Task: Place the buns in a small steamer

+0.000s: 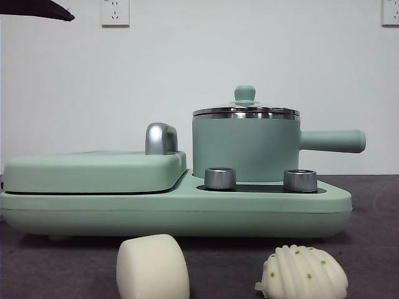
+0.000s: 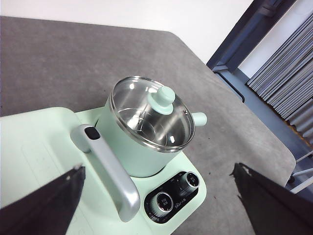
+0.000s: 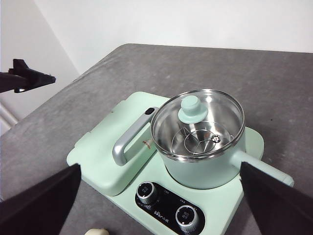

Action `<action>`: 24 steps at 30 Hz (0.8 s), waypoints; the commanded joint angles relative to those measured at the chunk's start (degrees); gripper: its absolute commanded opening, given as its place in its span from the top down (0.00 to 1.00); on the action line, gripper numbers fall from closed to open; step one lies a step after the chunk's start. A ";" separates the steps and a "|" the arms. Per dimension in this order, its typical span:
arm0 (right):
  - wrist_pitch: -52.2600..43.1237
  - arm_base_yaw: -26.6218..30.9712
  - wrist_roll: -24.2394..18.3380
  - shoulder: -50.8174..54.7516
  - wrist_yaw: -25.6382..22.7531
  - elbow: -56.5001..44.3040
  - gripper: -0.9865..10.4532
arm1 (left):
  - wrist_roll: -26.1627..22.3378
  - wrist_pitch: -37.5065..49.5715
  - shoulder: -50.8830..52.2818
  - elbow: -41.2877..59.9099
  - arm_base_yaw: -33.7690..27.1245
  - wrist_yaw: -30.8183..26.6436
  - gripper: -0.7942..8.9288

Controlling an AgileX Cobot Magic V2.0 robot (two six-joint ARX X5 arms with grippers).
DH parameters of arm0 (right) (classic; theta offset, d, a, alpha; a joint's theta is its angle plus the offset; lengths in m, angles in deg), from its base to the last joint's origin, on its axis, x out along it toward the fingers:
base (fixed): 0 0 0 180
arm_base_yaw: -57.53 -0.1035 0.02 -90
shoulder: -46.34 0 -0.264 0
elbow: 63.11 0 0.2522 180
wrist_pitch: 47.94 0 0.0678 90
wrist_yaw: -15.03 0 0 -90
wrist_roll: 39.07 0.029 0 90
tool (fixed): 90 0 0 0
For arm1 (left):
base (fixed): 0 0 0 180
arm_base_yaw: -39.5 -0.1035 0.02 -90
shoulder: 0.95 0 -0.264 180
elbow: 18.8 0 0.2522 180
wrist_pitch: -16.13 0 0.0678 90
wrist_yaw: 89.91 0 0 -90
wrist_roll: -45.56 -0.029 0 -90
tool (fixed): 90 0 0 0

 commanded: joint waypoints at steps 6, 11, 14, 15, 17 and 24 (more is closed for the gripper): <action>-0.63 -0.07 -0.55 -0.28 0.42 0.85 0.46 | -1.60 -4.61 -9.35 -10.54 0.94 -0.09 0.41; -1.42 -0.07 -0.55 -0.28 0.44 0.85 0.46 | -6.27 -15.26 -19.93 -23.10 2.60 -0.59 0.41; -1.42 -0.07 -0.52 -0.28 0.42 0.85 0.46 | -8.55 -20.92 -26.77 -31.23 4.68 -2.73 0.41; -1.42 -0.07 -0.55 -0.28 0.42 0.85 0.46 | -8.92 -22.34 -28.79 -33.70 5.38 -3.78 0.41; -1.42 -0.07 -0.55 -0.28 0.42 0.85 0.46 | -9.73 -24.92 -33.24 -39.04 6.86 -6.27 0.41; -1.44 -0.07 -0.55 -0.31 0.39 0.85 0.46 | -13.86 -36.44 -47.69 -58.23 12.74 -15.87 0.41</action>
